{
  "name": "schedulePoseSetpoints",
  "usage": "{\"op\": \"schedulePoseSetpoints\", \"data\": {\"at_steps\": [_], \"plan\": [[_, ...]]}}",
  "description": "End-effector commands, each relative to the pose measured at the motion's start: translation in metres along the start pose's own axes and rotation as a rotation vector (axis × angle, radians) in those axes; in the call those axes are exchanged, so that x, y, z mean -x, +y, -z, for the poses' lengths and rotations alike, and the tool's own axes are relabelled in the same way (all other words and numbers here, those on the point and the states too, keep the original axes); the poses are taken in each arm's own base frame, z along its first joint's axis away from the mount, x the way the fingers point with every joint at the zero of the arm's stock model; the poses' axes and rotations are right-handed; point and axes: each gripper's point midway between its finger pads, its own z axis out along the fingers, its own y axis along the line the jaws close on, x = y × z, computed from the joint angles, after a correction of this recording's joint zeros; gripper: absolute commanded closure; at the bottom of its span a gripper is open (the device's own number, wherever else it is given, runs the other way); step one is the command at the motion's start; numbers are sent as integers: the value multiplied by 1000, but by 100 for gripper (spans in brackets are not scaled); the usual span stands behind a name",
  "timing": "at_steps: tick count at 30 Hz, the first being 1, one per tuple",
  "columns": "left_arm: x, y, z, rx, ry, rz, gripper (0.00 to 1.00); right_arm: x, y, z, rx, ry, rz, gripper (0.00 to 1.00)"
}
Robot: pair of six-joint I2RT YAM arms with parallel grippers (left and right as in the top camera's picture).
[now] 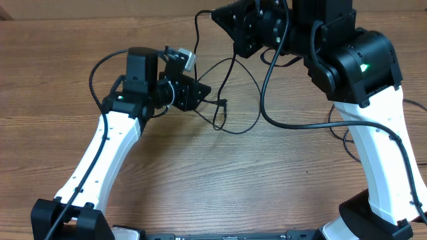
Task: Untangle cables
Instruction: 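Grasp strands with the right gripper and lift them upward, then lower the right gripper back onto the cable loops near center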
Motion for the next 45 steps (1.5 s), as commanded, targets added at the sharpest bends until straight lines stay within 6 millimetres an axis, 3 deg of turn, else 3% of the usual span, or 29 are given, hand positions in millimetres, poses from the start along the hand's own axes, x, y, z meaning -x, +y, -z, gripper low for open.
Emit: {"op": "schedulePoseSetpoints", "data": {"at_steps": [1, 2, 6, 9, 13, 20, 24, 27, 30, 32, 34, 35, 37, 38, 40, 45], "plan": [[-11, 15, -1, 87, 49, 14, 91, 14, 5, 14, -17, -52, 18, 96], [-18, 20, 1, 116, 75, 30, 96, 14, 1, 14, -41, -53, 16, 96], [-35, 33, 13, 203, 138, 62, 96, 12, -42, 21, -291, -58, -6, 96], [-33, 32, 30, 228, 131, 38, 96, 8, -87, 40, -528, -84, -125, 96], [-27, 28, 59, 289, 95, 27, 96, 2, -128, 65, -703, -111, -248, 96], [-33, 24, 100, 408, 85, 19, 96, -10, -162, 88, -791, -89, -317, 96], [-39, 6, 96, 307, 103, 35, 96, -27, -138, 67, -608, 27, -299, 96], [-38, 8, 97, 317, 97, 32, 96, -47, -127, 51, -510, 128, -305, 95], [-23, 7, 97, 312, 40, 24, 96, -70, -130, 38, -493, 226, -343, 91], [-10, -6, 96, 242, -7, 3, 96, -85, -128, 24, -442, 289, -374, 89], [-6, -12, 96, 211, -24, -8, 96, -90, -124, 16, -398, 315, -384, 82], [-8, -6, 98, 250, -15, -2, 96, -94, -122, 11, -367, 337, -372, 66], [-22, 13, 102, 359, 38, 39, 96, -105, -122, 4, -353, 381, -382, 53], [-31, 21, 105, 410, 70, 63, 96, -109, -123, 3, -353, 397, -389, 52], [-55, 36, 112, 514, 162, 126, 96, -136, -131, -10, -362, 483, -424, 51], [-93, 39, 112, 536, 322, 217, 96, -184, -132, -44, -297, 619, -487, 44]]}}
